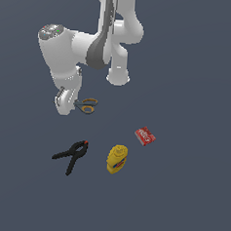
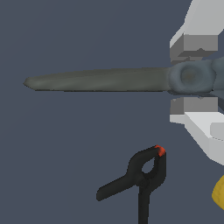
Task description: Pick up a designated object from a clutter of objects.
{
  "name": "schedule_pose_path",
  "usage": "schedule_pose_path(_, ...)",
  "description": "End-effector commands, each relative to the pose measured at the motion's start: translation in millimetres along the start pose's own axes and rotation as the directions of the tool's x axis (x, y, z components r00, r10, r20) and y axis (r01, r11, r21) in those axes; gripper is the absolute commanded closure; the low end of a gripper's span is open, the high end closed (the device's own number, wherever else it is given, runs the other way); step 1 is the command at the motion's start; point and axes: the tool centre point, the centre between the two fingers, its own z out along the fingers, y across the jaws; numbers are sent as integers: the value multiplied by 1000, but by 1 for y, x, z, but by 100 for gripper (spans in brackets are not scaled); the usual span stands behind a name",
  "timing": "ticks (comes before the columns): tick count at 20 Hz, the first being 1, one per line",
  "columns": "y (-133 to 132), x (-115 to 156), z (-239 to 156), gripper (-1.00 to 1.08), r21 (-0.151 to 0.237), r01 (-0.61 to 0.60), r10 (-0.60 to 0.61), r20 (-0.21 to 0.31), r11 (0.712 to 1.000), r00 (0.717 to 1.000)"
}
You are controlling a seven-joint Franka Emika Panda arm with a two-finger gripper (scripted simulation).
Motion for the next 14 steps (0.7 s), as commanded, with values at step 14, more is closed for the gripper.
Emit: schedule_pose_path(14, 20, 68, -140, 108, 0, 2, -2, -3, 1000, 1000)
